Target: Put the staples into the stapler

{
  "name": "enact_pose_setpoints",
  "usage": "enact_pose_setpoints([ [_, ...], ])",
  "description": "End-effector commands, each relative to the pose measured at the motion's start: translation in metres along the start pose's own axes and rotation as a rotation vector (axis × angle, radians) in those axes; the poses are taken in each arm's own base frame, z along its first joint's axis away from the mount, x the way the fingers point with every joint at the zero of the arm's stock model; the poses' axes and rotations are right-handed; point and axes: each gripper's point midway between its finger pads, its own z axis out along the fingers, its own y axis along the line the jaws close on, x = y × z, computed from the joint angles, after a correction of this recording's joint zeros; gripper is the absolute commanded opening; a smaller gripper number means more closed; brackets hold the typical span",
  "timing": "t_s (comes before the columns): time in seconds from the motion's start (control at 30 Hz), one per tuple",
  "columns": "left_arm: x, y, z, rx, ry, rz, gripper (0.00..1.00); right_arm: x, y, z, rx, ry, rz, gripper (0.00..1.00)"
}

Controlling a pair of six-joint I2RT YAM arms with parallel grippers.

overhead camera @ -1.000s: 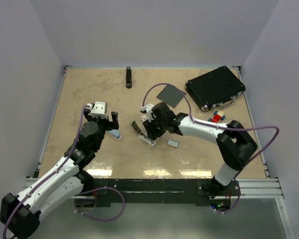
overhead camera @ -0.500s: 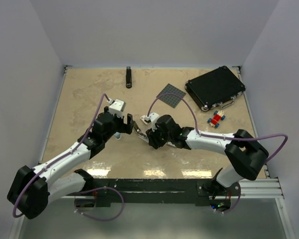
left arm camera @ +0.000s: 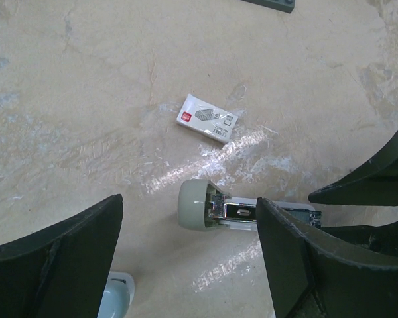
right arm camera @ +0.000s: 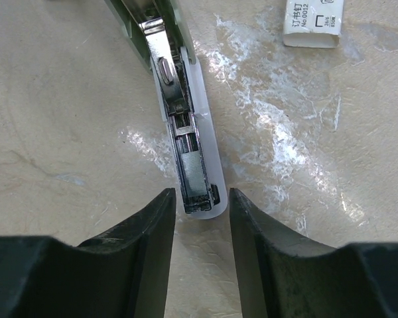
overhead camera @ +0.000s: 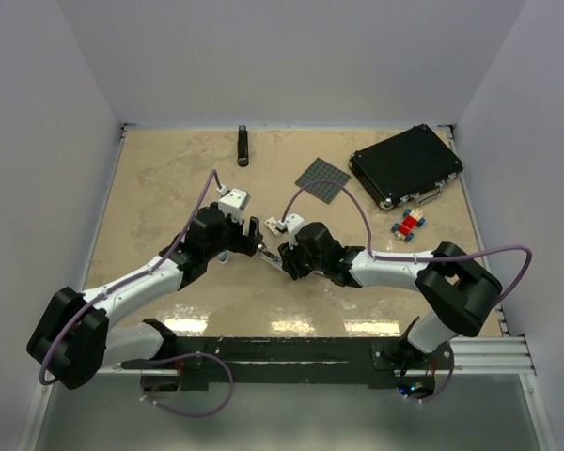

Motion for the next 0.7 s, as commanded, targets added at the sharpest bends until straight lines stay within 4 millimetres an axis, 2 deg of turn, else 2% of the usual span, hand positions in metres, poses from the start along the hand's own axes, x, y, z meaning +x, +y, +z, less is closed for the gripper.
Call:
enact_pose_setpoints([
  [0.0,-0.027,-0.014,0.005,0.066,-0.062,0.013,0.85,-0.015,0.0,0.004,0.004,-0.071,-0.008,0.39],
  [0.17,-0.02,-0.015,0.009,0.08,-0.04,0.019,0.83,-0.015,0.006,0.009,-0.034,-0.077,-0.029,0.31],
  [0.33,-0.017,-0.015,0.015,0.085,-0.035,0.038,0.7,-0.013,0.008,0.013,-0.047,-0.072,-0.04,0.19],
  [0.43,-0.015,-0.018,0.017,0.105,-0.029,0.053,0.54,-0.014,0.008,0.013,-0.051,-0.081,-0.044,0.11],
  [0.5,-0.013,-0.02,0.018,0.115,-0.025,0.06,0.52,-0.015,0.009,0.011,-0.057,-0.091,-0.05,0.09],
  [0.6,-0.011,-0.024,0.018,0.124,-0.026,0.079,0.35,-0.016,0.009,0.011,-0.058,-0.1,-0.058,0.05],
  [0.67,-0.011,-0.028,0.018,0.136,-0.03,0.098,0.34,-0.016,0.01,0.01,-0.063,-0.104,-0.063,0.03],
])
